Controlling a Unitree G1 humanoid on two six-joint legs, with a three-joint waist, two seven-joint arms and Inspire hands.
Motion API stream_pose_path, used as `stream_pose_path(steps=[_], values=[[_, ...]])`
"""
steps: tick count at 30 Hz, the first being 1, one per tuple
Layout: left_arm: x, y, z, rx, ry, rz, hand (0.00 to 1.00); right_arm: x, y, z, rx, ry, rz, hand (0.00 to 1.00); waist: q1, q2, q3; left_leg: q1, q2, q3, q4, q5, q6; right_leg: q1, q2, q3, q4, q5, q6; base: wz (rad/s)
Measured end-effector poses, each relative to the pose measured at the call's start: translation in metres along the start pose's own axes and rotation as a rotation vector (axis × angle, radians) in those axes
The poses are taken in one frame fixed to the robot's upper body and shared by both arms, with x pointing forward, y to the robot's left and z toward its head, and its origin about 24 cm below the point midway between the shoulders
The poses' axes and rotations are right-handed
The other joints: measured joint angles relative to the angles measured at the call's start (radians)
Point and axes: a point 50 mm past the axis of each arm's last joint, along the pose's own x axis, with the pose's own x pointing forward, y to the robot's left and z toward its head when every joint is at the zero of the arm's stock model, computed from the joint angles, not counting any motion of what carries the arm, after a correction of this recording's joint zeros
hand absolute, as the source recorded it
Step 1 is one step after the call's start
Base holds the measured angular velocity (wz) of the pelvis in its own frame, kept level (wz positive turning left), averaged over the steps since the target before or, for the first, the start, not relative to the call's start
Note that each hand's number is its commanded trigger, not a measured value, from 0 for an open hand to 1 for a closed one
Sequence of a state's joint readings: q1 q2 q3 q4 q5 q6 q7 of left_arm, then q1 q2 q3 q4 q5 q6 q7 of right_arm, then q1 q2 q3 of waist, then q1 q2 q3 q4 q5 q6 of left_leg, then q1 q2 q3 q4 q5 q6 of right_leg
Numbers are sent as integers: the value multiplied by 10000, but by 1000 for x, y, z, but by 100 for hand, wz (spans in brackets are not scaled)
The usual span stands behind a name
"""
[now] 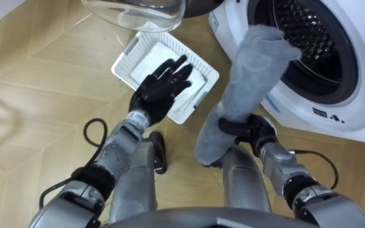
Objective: Put towel into washing machine
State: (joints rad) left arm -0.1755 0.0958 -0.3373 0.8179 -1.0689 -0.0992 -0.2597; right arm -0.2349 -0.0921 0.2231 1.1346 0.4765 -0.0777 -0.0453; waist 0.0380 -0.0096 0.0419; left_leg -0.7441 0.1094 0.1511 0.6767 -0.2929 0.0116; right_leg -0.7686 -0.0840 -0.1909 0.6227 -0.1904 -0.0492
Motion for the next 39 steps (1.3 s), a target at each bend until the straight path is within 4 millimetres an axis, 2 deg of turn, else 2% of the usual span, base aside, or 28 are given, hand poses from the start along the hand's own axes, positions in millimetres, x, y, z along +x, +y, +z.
stream_pose_path(steps=[4,8,14,17,21,24,26,27,30,32,35,37,39], values=[[-9,19,-6,894,495,1321,0,2,-10,5,1313,201,-325,100,152,1,0,-27,-24,-14,10,2,4,-1,-54,-19,49,0,2,0],[-13,27,-13,1484,1065,2259,0,3,-25,12,2647,357,-912,100,214,0,1,-40,-144,-90,28,31,39,-5,-127,-33,166,-45,26,9],[-11,27,-12,1724,1237,2812,0,4,-35,14,4700,853,-1397,100,196,-38,23,-95,-201,-147,163,34,52,-20,-203,-60,267,-99,56,5],[-6,24,-7,2029,1259,3006,0,5,-35,20,6405,1020,-1524,100,203,-203,112,-187,-262,-150,205,62,61,-194,-231,46,449,-122,51,0],[-2,22,-5,2168,1486,3165,0,7,-39,34,7679,965,-1443,100,205,-311,133,-346,-375,-127,278,103,98,-447,-380,90,727,-202,68,6],[-3,23,-1,2339,1542,3236,0,9,-39,52,8429,743,-1135,100,166,-403,169,-505,-382,-120,397,102,101,-597,-391,115,888,-219,67,1],[-5,23,4,2462,1455,3165,0,9,-39,62,8796,604,-955,100,139,-562,174,-581,-415,-123,451,99,104,-719,-457,110,981,-272,40,7],[-5,23,6,2549,1381,3207,0,9,-43,68,9000,572,-919,100,125,-687,152,-637,-481,-134,485,102,105,-801,-536,104,1113,-329,39,10],[-6,26,8,2637,1327,3524,0,7,-55,91,9634,94,-1046,100,72,-880,162,-676,-514,-114,538,101,125,-836,-564,146,1173,-332,60,3],[-8,29,9,2762,1320,3770,0,6,-60,108,10086,-280,-1007,100,-70,-1017,161,-684,-525,-111,548,105,140,-836,-604,113,1196,-334,65,0],[-13,32,14,2976,1138,3948,0,-2,-77,143,11409,-1077,-1181,100,-274,-1301,142,-722,-523,-135,556,114,156,-841,-621,59,1183,-334,65,3],[-15,32,15,3006,1020,4049,0,-7,-84,162,12060,-1414,-1144,100,-369,-1369,147,-733,-523,-135,552,124,175,-844,-650,23,1183,-335,66,2],[-15,31,14,3106,1011,4099,0,-7,-81,166,12380,-1194,-1190,100,-359,-1371,149,-750,-525,-119,590,123,183,-855,-662,16,1194,-339,75,4]])
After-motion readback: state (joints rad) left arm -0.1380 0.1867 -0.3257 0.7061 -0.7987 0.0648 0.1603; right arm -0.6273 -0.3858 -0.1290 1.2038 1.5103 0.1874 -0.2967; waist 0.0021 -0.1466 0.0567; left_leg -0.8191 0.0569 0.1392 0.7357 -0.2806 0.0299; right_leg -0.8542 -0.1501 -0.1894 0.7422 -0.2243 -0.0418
